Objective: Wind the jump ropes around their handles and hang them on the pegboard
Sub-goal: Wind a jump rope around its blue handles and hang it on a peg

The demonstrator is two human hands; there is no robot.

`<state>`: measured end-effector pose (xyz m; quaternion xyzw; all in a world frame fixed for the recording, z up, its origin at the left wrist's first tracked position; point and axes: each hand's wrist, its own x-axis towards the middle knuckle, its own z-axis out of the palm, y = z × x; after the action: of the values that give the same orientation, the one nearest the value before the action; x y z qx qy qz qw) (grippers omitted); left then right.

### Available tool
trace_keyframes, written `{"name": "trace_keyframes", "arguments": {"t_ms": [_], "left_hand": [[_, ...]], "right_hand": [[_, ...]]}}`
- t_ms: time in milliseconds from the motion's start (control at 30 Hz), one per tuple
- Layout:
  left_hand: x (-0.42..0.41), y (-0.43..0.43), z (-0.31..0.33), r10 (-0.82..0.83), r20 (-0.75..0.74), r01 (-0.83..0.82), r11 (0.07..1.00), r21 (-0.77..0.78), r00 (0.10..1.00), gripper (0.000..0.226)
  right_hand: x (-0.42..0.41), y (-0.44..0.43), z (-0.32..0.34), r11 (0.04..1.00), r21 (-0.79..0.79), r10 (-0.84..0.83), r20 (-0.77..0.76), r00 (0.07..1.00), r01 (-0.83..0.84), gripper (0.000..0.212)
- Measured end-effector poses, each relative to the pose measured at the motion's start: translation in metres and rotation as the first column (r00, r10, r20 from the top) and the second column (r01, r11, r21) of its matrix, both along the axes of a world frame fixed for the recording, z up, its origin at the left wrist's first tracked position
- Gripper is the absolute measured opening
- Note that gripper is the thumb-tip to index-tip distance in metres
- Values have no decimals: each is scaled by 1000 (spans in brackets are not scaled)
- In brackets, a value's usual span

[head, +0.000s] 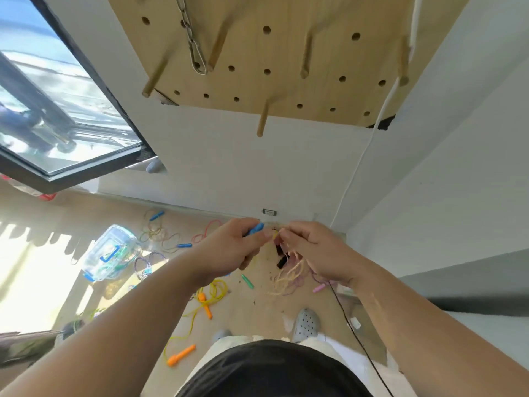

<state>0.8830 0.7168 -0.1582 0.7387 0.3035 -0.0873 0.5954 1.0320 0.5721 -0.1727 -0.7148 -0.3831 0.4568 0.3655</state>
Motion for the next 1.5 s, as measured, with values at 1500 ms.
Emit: {"name": "trace_keyframes", "arguments": {"t_ms": [1500], "left_hand": [[50, 7, 49, 724, 374, -550, 686, -476, 580, 14]], "right_hand": [[-11, 48, 35, 935, 168, -226, -396, 890, 313, 24]]}}
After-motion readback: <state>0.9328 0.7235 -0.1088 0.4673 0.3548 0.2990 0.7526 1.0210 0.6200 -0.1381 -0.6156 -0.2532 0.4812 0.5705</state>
